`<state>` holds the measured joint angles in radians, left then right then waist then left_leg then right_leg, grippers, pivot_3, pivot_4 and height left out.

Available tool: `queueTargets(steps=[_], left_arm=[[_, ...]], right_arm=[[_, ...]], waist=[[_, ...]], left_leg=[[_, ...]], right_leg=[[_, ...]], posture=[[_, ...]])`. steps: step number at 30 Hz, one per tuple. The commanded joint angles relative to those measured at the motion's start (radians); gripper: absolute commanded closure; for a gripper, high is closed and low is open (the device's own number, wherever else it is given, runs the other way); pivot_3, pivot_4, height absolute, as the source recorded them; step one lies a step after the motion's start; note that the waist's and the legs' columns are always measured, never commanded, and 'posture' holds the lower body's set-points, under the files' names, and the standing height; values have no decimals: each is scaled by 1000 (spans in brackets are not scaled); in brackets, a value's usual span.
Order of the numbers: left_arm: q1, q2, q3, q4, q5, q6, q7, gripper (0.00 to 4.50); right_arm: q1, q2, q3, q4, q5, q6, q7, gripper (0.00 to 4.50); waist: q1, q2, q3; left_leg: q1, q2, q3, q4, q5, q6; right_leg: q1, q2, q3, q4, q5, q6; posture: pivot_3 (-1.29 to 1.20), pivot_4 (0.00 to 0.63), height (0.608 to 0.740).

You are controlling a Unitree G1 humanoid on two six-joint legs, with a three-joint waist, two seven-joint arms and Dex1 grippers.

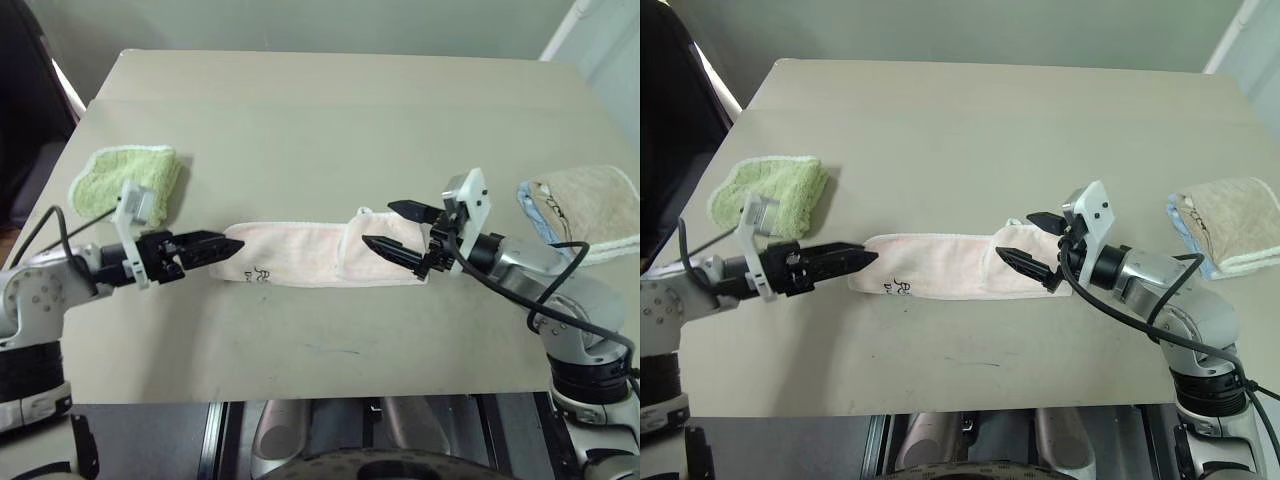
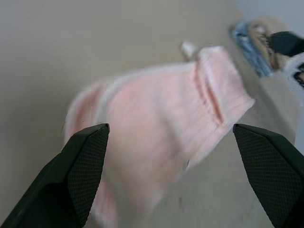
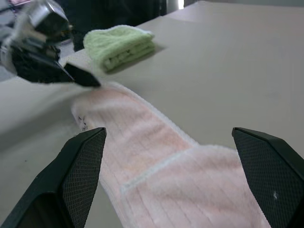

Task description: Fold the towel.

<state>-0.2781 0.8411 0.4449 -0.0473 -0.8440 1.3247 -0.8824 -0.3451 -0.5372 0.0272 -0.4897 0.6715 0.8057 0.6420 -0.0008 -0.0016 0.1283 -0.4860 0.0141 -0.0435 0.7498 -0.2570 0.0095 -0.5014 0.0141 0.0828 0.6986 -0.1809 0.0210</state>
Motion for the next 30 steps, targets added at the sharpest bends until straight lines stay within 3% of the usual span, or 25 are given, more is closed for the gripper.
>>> queueTargets(steps=[1,4,12,16,23,30], left_arm=[[-22,4,141,7,-69,157,81,0],[-15,10,238,28,-114,280,137,0],[191,33,320,29,-397,290,286,0],[190,-18,339,74,-538,290,441,0],[130,-125,305,138,-685,243,724,0],[144,-117,204,179,-849,145,902,0]], right_arm=[[-17,-6,35,-21,-23,-32,26,20],[-23,17,65,-5,-41,-47,20,20],[-8,73,95,8,-77,-63,-13,20],[-1,76,91,18,-91,-66,-20,20],[-1,87,75,30,-104,-58,-55,20],[18,91,67,15,-105,-38,-91,20]], waist=[[0,0,0],[-2,0,0],[-8,-2,0],[-3,-2,0],[-3,-3,0],[-3,-7,2]], left_leg=[[0,1,0,-1,0,-1],[4,1,0,-6,3,-5],[16,4,-1,-18,7,-13],[19,4,-1,-18,7,-15],[23,4,-1,-18,7,-18],[30,6,-1,-18,7,-25]], right_leg=[[0,0,0,0,0,-1],[0,1,0,0,0,-3],[4,4,0,2,-2,-11],[6,5,0,4,-3,-13],[9,6,0,8,-3,-14],[13,11,0,12,-10,-12]], posture=[[0,150,697],[0,150,697],[0,150,697],[0,150,697],[0,150,697],[0,150,697]])
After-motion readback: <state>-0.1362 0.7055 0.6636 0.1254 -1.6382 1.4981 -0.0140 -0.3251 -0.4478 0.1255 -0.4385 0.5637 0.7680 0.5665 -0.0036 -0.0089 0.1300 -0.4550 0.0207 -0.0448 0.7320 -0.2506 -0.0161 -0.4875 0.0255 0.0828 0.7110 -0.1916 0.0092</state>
